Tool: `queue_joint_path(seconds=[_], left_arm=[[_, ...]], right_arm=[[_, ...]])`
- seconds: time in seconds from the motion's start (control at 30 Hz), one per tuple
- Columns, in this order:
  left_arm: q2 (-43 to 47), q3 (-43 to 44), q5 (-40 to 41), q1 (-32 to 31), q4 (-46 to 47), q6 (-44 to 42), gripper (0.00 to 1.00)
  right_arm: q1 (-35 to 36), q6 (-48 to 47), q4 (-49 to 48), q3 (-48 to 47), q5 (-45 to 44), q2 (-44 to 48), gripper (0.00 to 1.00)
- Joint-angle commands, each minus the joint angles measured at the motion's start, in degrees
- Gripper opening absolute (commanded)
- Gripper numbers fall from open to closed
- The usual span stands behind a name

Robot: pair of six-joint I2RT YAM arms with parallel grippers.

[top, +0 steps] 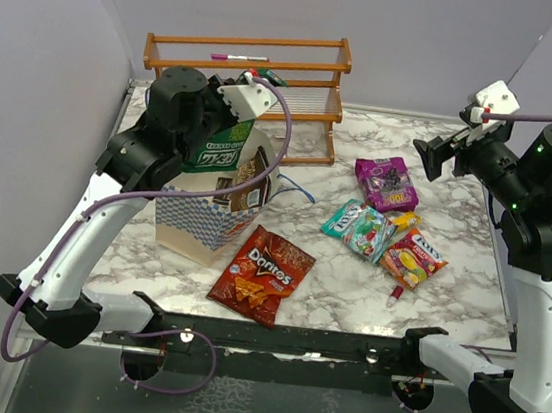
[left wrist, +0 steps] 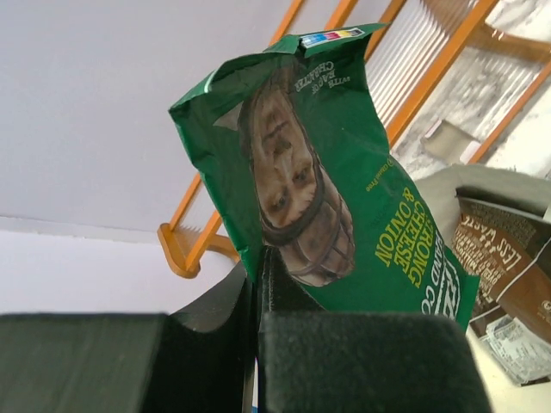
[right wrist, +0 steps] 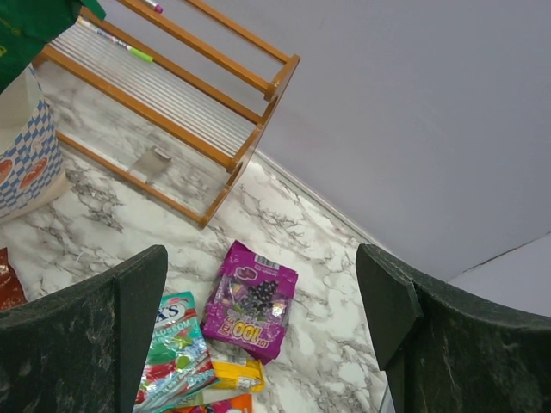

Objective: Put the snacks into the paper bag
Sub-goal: Place the snack in the paper bag.

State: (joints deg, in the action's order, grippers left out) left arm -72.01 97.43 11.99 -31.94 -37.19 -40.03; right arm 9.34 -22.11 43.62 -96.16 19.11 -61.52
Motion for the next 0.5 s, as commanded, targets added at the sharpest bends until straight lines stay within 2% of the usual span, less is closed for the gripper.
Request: queue_joint_path(seconds=[0.0, 0.47], left_arm=[[3.2, -2.5, 4.3, 0.2, 5.1, -2.1, 0.00], [7.0, -12.0, 6.8, 1.2, 7.7, -1.4, 0.00]], right_arm=[[-0.5, 0.7, -2.0, 1.2, 1.6, 0.8, 0.91], [-0.9, 0.7, -2.4, 2.6, 2.5, 0.9, 0.91]])
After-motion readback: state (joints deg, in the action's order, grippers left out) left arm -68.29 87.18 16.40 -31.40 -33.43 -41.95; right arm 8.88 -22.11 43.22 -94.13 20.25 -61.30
